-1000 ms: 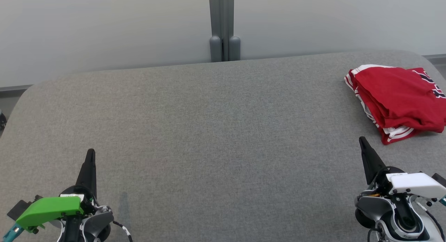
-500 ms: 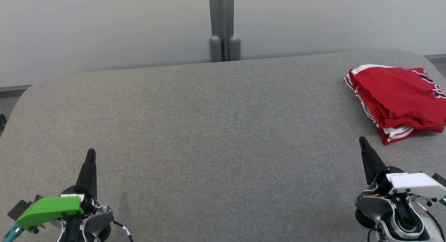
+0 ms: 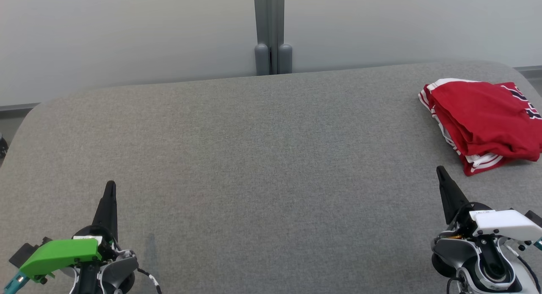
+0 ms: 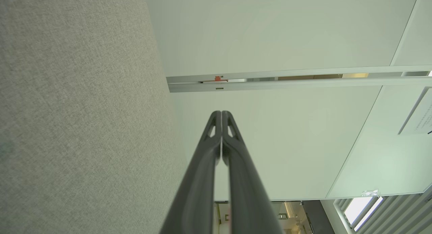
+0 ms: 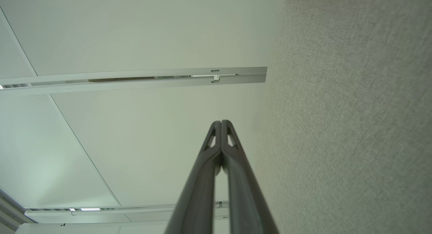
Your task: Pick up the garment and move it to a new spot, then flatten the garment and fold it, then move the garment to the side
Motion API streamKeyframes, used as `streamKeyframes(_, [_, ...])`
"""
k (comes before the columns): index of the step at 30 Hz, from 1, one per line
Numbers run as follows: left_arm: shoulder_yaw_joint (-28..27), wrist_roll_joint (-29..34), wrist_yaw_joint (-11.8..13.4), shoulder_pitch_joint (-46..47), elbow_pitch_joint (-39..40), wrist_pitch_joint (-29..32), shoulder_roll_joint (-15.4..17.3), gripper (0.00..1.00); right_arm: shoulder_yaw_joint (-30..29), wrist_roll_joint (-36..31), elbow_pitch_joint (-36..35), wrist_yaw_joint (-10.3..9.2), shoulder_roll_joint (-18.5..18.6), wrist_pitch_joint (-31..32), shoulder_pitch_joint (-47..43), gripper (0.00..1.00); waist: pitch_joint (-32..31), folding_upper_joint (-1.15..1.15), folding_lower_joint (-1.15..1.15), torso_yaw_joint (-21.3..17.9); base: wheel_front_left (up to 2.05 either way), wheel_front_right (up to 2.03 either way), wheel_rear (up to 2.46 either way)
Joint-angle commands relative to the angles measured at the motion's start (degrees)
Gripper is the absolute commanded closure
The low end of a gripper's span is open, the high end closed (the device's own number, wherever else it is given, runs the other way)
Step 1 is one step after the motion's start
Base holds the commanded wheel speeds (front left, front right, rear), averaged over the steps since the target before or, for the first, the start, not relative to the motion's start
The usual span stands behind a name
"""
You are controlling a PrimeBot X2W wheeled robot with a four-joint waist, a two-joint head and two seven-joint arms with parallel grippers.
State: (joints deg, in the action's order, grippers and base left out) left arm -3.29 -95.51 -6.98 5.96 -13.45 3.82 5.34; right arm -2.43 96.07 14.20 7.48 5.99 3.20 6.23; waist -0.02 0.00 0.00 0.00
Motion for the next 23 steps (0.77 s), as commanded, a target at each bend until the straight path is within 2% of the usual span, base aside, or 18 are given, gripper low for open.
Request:
streamKeyframes(1, [-0.15, 0.59, 0.14, 0.86, -0.12, 0.27, 0.02, 1.0, -0.14, -0.33, 0.11, 0.02, -0.11, 0.29, 0.7, 1.0, 0.0, 0.0, 0.0, 0.0, 0.0, 0.0, 0.0])
streamKeyframes(23, [-0.39, 0.71, 0.17, 0.88, -0.12, 0.4, -0.13, 1.0, -0.22, -0.42, 0.12, 0.02, -0.17, 0.36, 0.71, 1.0, 0.0, 0.0, 0.0, 0.0, 0.0, 0.0, 0.0])
